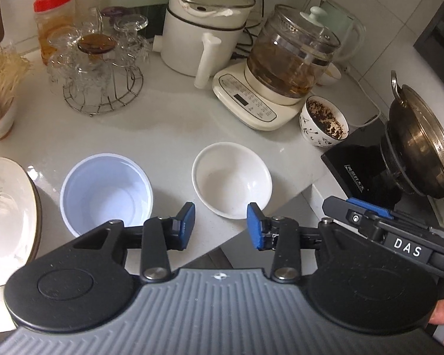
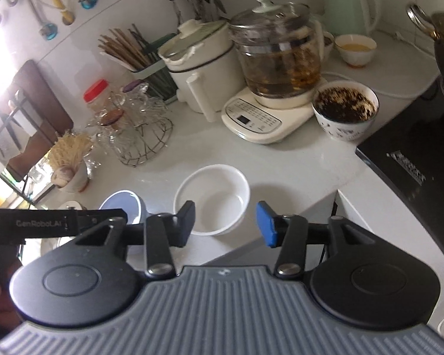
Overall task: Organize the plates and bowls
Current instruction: 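Raise both grippers and move them toward the white ceramic bowl, then close both grippers on the rim of the white ceramic bowl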
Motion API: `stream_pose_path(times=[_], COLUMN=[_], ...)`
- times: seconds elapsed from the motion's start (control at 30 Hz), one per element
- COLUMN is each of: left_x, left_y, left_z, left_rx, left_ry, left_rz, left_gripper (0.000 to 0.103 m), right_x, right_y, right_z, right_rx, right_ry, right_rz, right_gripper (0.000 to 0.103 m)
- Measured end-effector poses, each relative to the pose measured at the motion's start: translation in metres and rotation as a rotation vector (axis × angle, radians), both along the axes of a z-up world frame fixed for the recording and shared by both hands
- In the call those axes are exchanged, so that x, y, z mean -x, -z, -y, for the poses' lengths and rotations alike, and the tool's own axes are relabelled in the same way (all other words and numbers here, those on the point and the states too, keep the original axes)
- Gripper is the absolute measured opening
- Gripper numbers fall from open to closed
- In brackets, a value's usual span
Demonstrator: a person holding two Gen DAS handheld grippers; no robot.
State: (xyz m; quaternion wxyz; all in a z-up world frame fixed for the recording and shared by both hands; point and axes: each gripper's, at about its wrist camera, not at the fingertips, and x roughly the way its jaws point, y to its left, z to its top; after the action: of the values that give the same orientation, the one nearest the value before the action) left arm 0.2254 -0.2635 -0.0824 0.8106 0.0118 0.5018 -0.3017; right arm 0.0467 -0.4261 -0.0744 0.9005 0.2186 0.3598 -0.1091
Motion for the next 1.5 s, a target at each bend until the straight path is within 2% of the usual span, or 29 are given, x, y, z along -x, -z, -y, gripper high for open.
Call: stream_pose_path(times=[0.1,0.17,0.2,0.37,0.6,1.37,1.5], left_x=[-0.005,-0.011,-0.015,-0.027,-0.047,-0.109,-0.113], left_y=[0.003,0.008,0.012,0.023,0.031,0.064,0.07], left_z=[0.007,0.013,0.016,0.032,0.044,0.06,0.062], left_rx=[-0.005,-0.005,-0.013,-0.059,-0.07,-0.099,-0.106], left_ry=[0.003,0.016,0.022,0.078,0.099,0.111,0.116], left_rz=[-0.006,-0.023,-0.045,-0.051,-0.067,-0.114,-0.119], left_gripper=[0.045,0.046,0.046,0.046,0.047,0.047,0.047], right_x=[-0.001,-0.002,-0.002,-0.009,-0.022,-0.081,-0.087], right_y=[0.005,0.01,0.012,0.022,0.034,0.068,0.074], right_z=[0.008,0.012,0.014,0.021,0.028,0.037,0.036], right_rx=[-0.023,-0.038,-0.053,-0.101,-0.11,-0.183,-0.198], right_ry=[0.021,0.037,0.043,0.056,0.094,0.099,0.094], right_rz=[-0.011,-0.014,-0.013,-0.022,-0.048,-0.162,-0.185], right_gripper=[0.059,0.069,0.07,0.07,0.07,0.069,0.065])
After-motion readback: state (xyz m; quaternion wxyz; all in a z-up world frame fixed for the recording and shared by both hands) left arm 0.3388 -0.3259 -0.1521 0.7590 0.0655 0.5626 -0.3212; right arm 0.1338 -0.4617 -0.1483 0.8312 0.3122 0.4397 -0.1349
